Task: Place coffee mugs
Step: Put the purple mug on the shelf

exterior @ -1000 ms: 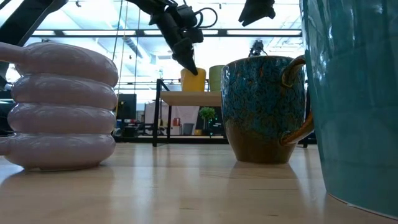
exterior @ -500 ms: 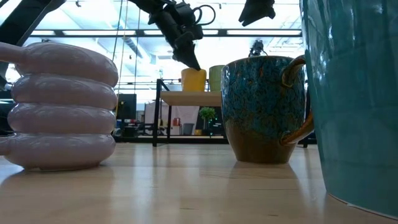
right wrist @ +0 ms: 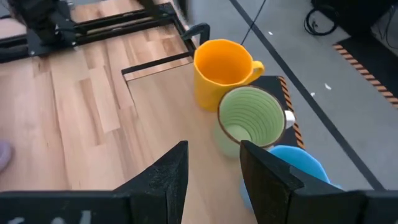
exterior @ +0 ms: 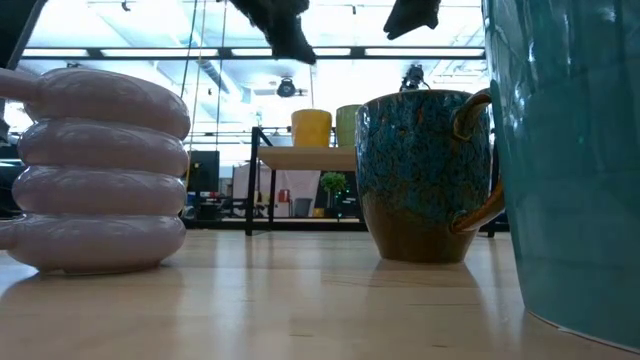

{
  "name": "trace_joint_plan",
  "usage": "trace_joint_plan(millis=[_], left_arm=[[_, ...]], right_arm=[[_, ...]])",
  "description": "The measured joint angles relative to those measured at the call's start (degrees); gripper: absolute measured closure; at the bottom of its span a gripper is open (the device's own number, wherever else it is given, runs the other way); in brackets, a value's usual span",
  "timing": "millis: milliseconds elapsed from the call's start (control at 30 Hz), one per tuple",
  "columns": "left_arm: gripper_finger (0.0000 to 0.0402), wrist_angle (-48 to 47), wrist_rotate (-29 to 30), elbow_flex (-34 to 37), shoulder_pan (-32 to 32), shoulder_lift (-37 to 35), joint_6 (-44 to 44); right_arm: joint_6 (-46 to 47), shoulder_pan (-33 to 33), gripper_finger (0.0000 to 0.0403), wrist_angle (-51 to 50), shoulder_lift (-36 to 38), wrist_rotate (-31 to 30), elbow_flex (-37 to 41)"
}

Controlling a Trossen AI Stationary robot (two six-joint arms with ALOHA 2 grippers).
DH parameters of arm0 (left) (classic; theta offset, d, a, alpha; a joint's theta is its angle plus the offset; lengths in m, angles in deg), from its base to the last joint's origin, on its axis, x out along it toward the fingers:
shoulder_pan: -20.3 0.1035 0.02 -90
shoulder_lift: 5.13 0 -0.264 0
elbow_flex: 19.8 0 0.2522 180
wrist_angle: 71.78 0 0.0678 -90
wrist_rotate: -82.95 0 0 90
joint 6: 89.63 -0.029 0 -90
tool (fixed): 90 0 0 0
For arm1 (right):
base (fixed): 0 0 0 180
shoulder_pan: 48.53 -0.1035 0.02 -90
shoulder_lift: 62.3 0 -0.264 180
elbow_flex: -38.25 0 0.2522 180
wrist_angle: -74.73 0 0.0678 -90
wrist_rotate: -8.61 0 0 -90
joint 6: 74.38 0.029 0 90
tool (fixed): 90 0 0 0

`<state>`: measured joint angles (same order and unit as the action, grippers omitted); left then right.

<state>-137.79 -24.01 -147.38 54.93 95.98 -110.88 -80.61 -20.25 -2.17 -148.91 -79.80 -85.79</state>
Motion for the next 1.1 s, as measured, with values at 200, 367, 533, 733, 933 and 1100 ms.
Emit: trace_joint_plan(millis=[200,367,533,733,933,1100], left_arm=[[0.0297,-14.2,-15.8,0.0,-4.0,-2.9,4.3],[0.0297,-26.1,-17.0,0.0,-11.6,-3.5,4.3],[0.0297,-30.5,-16.9,1.1,-19.6,-3.5,5.2],[0.0299,-28.9,-9.3,1.8,-24.5,-3.4,8.9],[0.0317,-24.4,-1.0,1.8,-28.2,-3.4,11.5],[0.0333,-24.5,1.6,1.8,-30.2,-3.4,11.8]], right_arm=[[-1.2,-1.7,0.0252,-0.5,0.0,0.2,0.0],[-1.5,-3.8,0.0252,-0.9,0.0,3.6,0.0],[-0.7,-6.5,0.0252,-0.9,0.0,4.4,0.0],[2.4,-9.7,0.0252,-0.8,-0.7,4.9,0.0],[7.2,-14.3,0.0252,-2.0,-1.7,1.1,0.0],[11.3,-18.5,0.0252,-5.1,-1.7,-5.4,0.0]])
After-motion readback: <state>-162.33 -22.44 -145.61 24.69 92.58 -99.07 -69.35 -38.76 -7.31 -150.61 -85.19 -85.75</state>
